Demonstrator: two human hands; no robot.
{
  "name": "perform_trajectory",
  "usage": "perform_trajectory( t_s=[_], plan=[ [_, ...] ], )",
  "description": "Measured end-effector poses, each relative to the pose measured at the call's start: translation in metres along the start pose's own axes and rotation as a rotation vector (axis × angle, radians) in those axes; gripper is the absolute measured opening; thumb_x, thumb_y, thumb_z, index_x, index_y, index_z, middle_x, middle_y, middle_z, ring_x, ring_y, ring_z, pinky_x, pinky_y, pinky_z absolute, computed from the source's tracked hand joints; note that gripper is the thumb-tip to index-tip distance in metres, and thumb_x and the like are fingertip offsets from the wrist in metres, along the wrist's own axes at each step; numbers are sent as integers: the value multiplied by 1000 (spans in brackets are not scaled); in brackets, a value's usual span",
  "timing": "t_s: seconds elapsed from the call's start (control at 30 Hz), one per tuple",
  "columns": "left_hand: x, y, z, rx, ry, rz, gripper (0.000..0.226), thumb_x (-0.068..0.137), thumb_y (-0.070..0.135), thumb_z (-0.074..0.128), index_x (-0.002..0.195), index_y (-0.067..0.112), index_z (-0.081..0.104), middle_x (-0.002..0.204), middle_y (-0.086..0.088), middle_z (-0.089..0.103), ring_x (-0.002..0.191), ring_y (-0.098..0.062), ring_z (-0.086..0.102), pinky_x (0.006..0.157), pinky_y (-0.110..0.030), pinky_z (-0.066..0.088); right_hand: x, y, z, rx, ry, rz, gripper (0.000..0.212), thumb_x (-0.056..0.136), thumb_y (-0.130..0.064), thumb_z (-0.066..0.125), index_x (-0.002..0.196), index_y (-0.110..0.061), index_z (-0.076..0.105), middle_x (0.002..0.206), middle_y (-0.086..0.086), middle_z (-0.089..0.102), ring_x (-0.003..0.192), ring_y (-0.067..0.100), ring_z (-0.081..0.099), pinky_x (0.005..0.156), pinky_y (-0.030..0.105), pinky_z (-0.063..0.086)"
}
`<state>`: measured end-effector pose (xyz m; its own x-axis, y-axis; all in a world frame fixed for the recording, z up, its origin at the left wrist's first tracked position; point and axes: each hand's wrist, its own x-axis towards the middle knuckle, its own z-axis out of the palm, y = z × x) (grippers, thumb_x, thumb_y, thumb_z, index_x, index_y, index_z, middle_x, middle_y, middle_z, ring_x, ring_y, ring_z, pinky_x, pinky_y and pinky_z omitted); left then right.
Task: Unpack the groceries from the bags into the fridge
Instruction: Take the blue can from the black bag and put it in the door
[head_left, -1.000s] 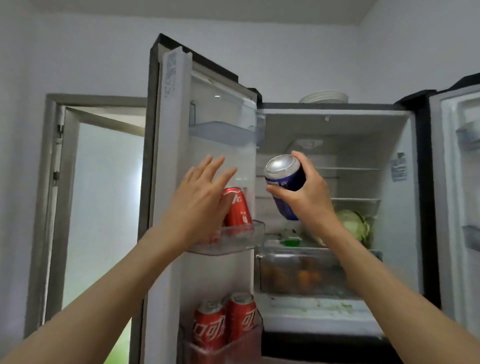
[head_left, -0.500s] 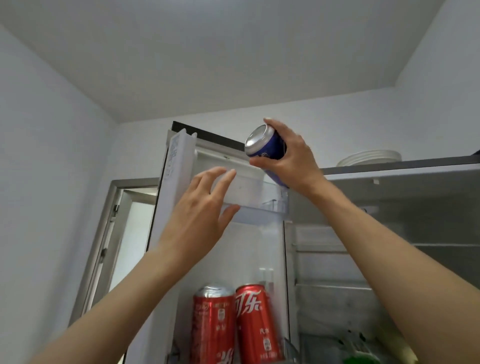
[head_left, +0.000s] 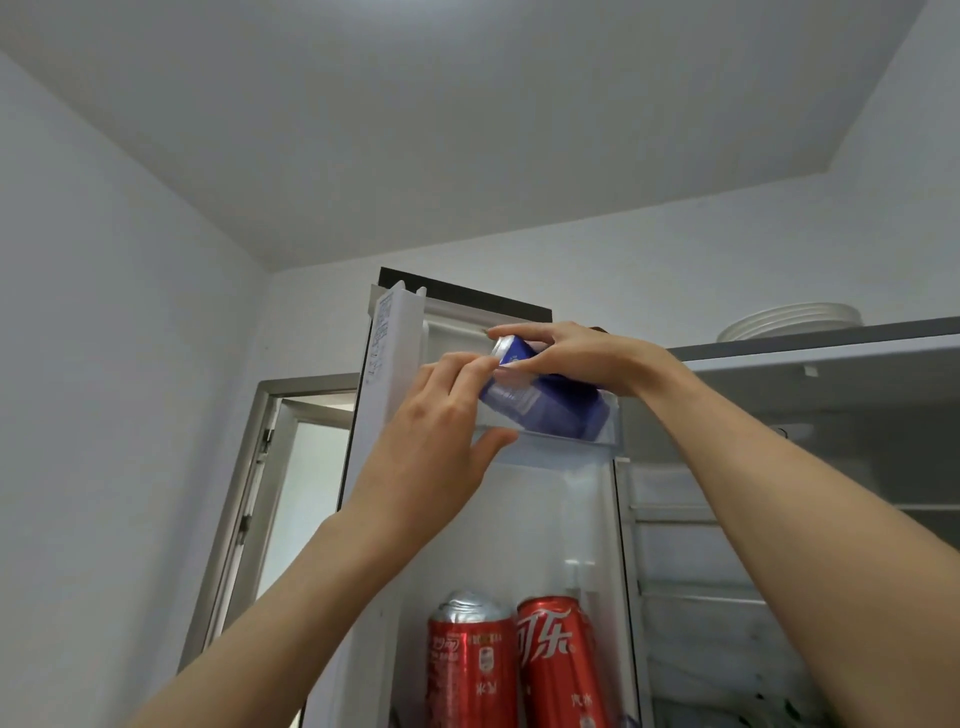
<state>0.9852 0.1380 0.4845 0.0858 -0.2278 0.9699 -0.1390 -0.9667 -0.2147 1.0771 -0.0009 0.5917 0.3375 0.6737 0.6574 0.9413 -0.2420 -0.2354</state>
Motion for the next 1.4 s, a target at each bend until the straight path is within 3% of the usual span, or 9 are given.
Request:
perform_trajectory(
  t_s=[0.13, 0.23, 0.3, 0.4, 0.5, 0.7, 0.87, 1.2, 1.4],
  plan=[
    [-1, 0, 3, -30, 17, -16, 58, 84, 27, 65, 135, 14, 42, 134, -2, 46, 123, -16, 40, 96, -18, 30, -3, -3, 2, -73, -12, -9, 40, 83, -49, 61, 122, -44, 56, 127, -12, 56, 114, 9, 53, 100, 31, 43],
    [-1, 1, 4, -75, 26, -22, 58, 84, 25, 65, 136, 16, 41, 133, 0, 45, 123, -13, 38, 96, -19, 32, -8, -5, 5, -74, 24, -27, 26, 88, -46, 56, 112, -40, 64, 97, -14, 70, 88, -3, 59, 84, 24, 48],
    [-3, 2, 3, -93, 25, -28, 59, 85, 24, 64, 138, 18, 38, 135, 0, 43, 125, -12, 36, 97, -19, 33, -13, -6, 9, -95, 90, -34, 17, 90, -46, 52, 87, -43, 69, 91, -1, 72, 81, 11, 60, 82, 30, 46],
    [-7, 4, 5, -92, 22, -37, 60, 90, 25, 58, 143, 18, 31, 146, 2, 34, 135, -10, 28, 108, -25, 32, -20, -8, 20, -101, 231, -69, 42, 96, -44, 41, 65, -43, 68, 63, -15, 62, 68, 13, 53, 71, 32, 44],
    [-15, 6, 7, -81, 10, -64, 60, 94, 23, 51, 146, 19, 22, 154, 3, 18, 143, -11, 14, 114, -32, 24, -26, 0, 38, -364, 427, -94, 48, 100, -43, 24, 107, -28, 70, 102, -1, 70, 98, 23, 60, 92, 40, 41],
    [-57, -5, -1, 61, -3, -196, 64, 89, 30, 44, 146, 14, 20, 156, -6, 14, 144, -20, 3, 117, -41, 8, -66, 22, 85, -438, 704, -243, 53, 91, -40, 33, 137, -16, 44, 141, 7, 46, 134, 22, 37, 115, 48, 18],
    [-112, -17, -16, -32, -107, -399, 67, 93, 23, 49, 147, 8, 12, 156, -9, 7, 144, -18, 2, 115, -27, 3, -124, 27, 142, -425, 585, -175, 58, 88, -42, 34, 141, -18, 37, 154, 7, 24, 142, 22, 19, 114, 43, 13],
    [-150, -17, -23, -263, -283, -390, 66, 97, 25, 41, 148, 12, 1, 157, -2, -4, 143, -9, -3, 109, -16, 0, -178, -1, 219, -377, 205, 145, 52, 98, -44, 30, 147, -26, 24, 157, -3, 11, 143, 12, 13, 118, 37, 10],
    [-151, -8, -33, -395, -322, -394, 67, 96, 28, 42, 148, 17, 0, 157, 2, -6, 144, -11, -2, 116, -30, 7, -205, -9, 218, -434, 189, 197, 45, 97, -42, 33, 137, -24, 44, 143, -1, 44, 133, 15, 36, 114, 34, 18]
  ],
)
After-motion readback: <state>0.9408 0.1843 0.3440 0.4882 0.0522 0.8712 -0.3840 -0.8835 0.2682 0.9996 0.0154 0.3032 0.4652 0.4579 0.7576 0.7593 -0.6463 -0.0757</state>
